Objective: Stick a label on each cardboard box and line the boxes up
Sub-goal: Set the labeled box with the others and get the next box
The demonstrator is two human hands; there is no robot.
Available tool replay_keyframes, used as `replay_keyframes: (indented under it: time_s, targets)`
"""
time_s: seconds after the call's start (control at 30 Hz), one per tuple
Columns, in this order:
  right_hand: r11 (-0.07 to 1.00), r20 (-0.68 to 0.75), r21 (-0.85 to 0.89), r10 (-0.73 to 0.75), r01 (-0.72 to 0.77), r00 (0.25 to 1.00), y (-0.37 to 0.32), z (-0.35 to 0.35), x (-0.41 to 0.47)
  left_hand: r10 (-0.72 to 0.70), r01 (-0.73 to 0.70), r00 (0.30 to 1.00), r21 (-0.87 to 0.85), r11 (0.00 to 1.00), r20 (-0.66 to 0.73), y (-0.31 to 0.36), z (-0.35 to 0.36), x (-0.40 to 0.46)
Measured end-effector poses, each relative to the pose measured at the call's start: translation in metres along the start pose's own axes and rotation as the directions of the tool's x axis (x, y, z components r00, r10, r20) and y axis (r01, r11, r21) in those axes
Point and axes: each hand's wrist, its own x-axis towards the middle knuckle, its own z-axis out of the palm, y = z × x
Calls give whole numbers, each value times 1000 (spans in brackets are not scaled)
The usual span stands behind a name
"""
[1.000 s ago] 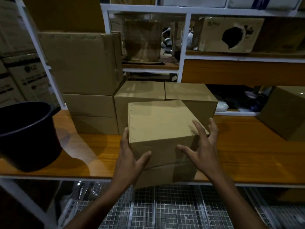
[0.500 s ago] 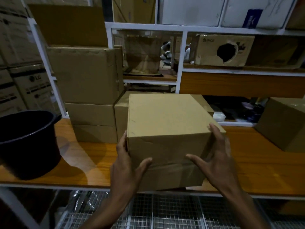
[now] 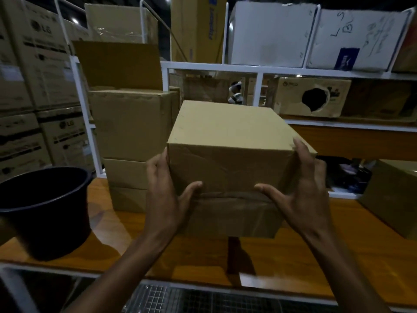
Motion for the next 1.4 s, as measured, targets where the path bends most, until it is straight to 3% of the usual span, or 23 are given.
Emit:
replay_keyframes:
  time_s: [0.3,0.43,0.63,1.0,1.4]
  targets:
    - [999,5,-42,2,-1,1000,3,31,92,4,0,998,61,998,-65,-12,27,93]
    - [999,-14,-47,-19,18,1000,7,48,123,15,4,995,185,983,-100,-25,39,125]
    - [997,-13,-71,-35,34,999,15,77,155,-14,27,996,147,989,-86,-38,49,158]
    - [998,-8,-62,9,-9,1000,33,143,193,123,-92,992,547,832,-20,-101,63,235]
    - [990,21,-133,43,-40,999,31,196,211,87,-117,993,494,861,84,-156,64,264]
